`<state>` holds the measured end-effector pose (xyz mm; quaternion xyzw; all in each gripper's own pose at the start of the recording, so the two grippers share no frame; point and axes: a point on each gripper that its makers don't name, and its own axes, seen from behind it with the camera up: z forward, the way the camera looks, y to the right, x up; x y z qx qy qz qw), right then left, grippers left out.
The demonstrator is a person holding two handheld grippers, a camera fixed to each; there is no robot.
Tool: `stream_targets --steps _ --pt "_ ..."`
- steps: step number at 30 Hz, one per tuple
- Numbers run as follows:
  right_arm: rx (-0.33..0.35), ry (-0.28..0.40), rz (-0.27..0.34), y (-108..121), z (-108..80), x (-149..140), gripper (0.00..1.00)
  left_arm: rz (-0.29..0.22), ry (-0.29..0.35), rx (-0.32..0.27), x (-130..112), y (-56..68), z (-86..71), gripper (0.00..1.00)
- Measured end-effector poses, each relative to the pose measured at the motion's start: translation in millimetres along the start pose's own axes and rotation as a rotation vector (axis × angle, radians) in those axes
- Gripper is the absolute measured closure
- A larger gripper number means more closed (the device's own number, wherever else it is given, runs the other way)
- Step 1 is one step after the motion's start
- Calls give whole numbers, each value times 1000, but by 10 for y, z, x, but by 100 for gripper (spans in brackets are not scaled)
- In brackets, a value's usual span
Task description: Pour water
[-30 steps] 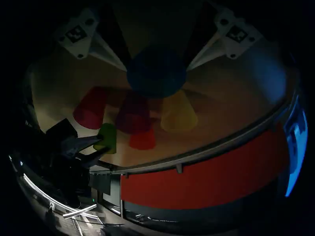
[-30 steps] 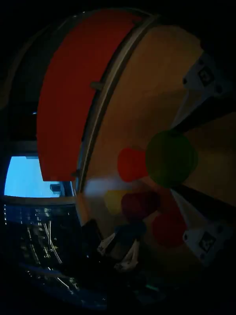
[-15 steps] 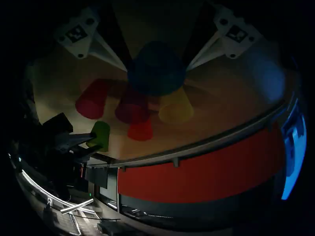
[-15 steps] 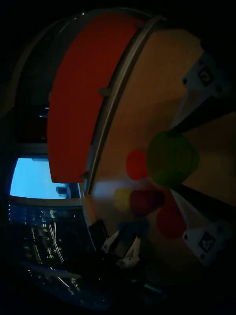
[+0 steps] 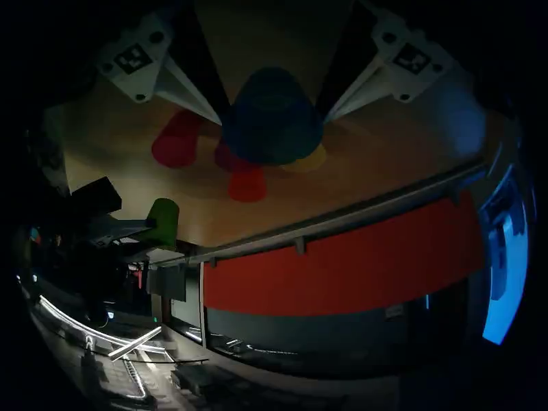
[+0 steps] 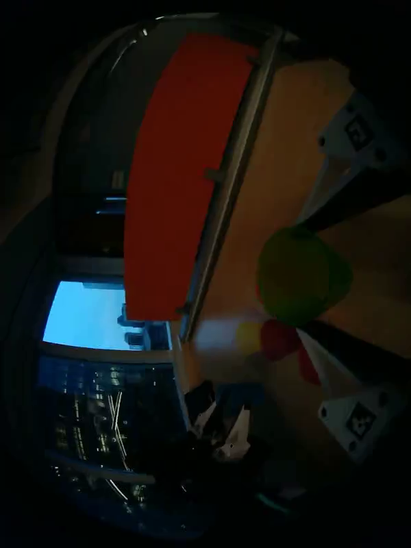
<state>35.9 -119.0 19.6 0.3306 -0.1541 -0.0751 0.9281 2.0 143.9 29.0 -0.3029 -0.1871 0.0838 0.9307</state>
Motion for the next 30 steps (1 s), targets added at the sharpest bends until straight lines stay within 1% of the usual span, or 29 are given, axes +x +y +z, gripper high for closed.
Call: stream_targets --steps 9,15,21,30 --pt "-36 107 7 -87 -332 344 9 -6 75 16 248 46 -225 15" --pt "-55 153 -1 -161 -491 480 9 -13 118 22 361 80 -355 15" --pt "-65 185 -12 -246 -593 574 9 -24 153 27 444 102 -441 15" --pt "-73 223 -26 -317 -657 684 8 -33 185 26 531 118 -525 15"
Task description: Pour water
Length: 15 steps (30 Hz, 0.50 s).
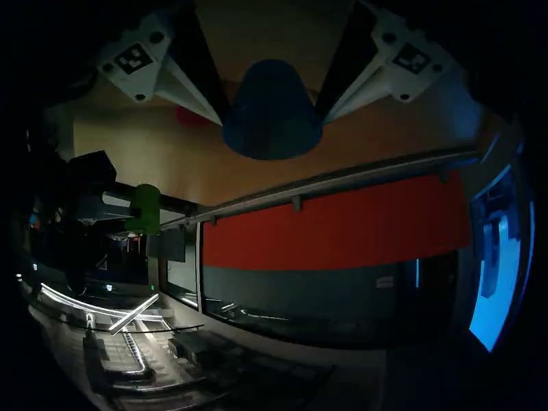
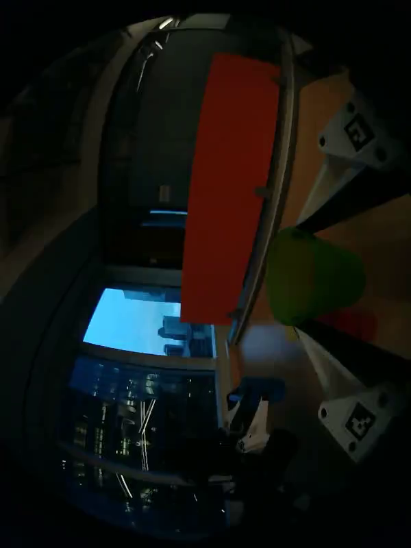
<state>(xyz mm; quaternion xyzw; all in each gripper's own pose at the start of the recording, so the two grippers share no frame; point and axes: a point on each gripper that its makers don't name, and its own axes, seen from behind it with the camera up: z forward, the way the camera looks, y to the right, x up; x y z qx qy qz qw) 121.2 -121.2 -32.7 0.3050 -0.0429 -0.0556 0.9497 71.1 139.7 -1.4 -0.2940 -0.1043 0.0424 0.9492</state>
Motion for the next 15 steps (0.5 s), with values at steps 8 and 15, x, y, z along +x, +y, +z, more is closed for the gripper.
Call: stream_targets --steps 8,15 --pt "10 5 -4 -39 21 -10 8 -8 26 -4 84 4 -19 15" --pt "25 19 5 -88 51 35 8 -5 62 -12 256 41 -48 15"
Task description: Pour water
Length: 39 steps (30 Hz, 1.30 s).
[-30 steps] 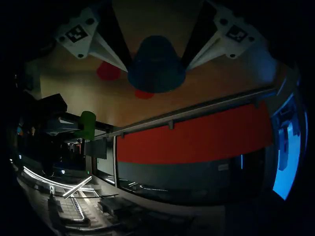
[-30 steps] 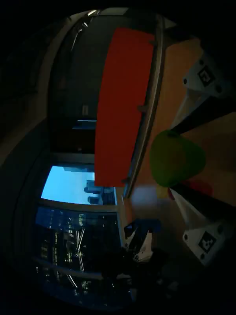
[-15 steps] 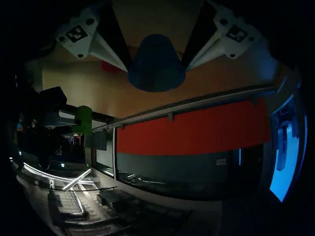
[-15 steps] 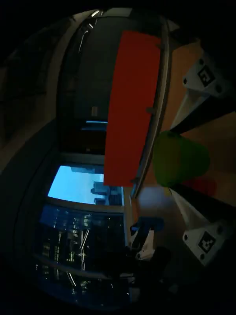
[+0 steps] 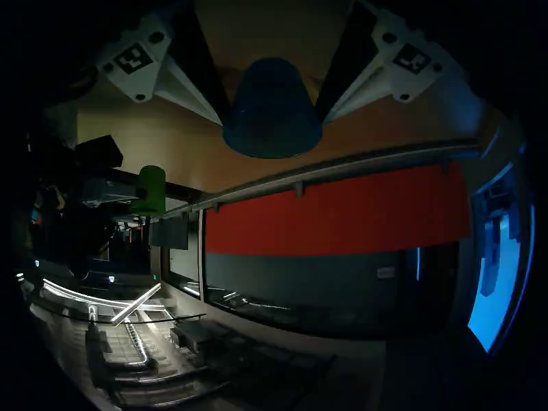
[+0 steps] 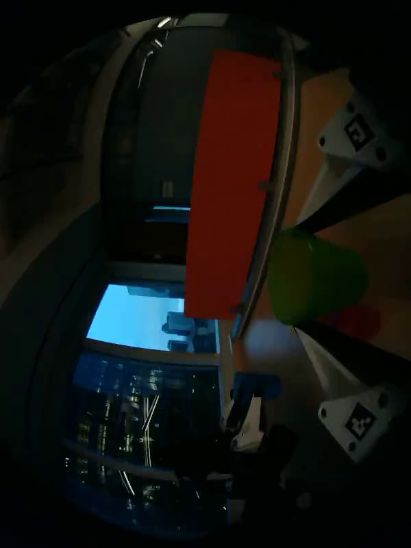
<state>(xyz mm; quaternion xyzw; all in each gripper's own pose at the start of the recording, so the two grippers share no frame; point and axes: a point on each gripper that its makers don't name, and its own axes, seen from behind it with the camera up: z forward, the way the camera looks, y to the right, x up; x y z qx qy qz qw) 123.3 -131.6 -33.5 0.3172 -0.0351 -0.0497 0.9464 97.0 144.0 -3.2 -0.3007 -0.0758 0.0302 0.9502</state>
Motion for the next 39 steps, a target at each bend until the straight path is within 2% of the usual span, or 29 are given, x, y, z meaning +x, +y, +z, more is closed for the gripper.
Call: stream_targets --steps 17,23,29,39 --pt "77 28 1 -240 196 105 8 84 68 -9 565 62 -31 15" --pt "117 29 -3 -372 303 148 8 118 85 -5 743 43 -33 15" --pt "157 33 -10 -530 421 185 9 173 102 4 933 29 -21 15" --pt "215 37 -16 -753 580 255 9 293 126 29 1253 10 5 15"
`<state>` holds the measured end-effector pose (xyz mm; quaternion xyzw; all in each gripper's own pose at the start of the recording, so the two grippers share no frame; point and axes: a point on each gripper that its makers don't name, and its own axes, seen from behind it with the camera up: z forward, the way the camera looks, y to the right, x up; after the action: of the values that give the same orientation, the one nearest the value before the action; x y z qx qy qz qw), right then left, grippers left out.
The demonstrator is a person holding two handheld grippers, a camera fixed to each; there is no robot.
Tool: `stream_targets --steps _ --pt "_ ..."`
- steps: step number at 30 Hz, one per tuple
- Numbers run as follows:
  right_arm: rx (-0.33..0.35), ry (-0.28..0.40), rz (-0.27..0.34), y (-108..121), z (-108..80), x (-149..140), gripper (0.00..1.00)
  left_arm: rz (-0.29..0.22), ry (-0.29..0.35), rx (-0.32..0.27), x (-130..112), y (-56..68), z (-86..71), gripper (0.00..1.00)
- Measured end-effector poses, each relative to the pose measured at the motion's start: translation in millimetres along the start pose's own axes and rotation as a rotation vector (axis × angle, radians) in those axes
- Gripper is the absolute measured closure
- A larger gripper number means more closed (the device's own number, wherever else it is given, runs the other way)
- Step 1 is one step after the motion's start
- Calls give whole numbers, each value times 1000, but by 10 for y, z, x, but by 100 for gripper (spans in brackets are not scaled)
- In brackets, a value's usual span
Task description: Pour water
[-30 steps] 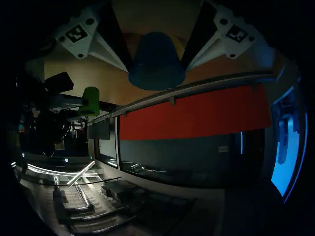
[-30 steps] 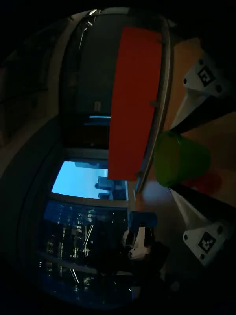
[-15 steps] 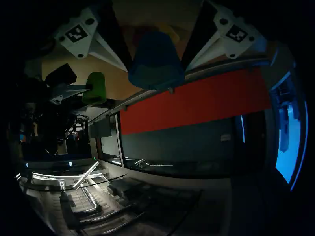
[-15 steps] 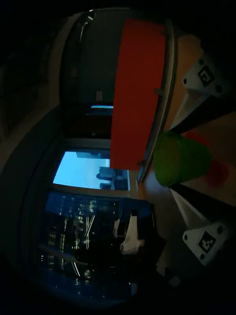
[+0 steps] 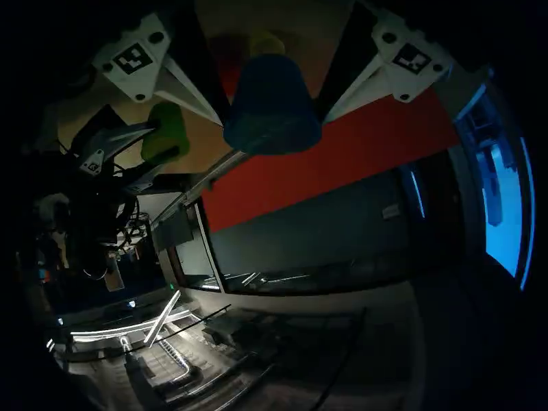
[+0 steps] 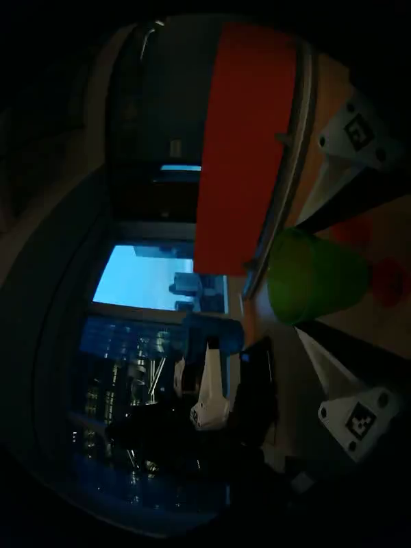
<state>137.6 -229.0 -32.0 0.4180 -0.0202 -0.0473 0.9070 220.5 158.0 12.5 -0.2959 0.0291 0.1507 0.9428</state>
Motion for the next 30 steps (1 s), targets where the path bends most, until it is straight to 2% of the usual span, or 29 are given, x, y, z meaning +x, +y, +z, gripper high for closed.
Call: stream_targets --steps 17,30 --pt "66 5 6 -223 252 -1 9 215 11 17 338 -74 76 15" --pt "108 3 -2 -407 384 26 9 363 25 22 536 -33 111 15"
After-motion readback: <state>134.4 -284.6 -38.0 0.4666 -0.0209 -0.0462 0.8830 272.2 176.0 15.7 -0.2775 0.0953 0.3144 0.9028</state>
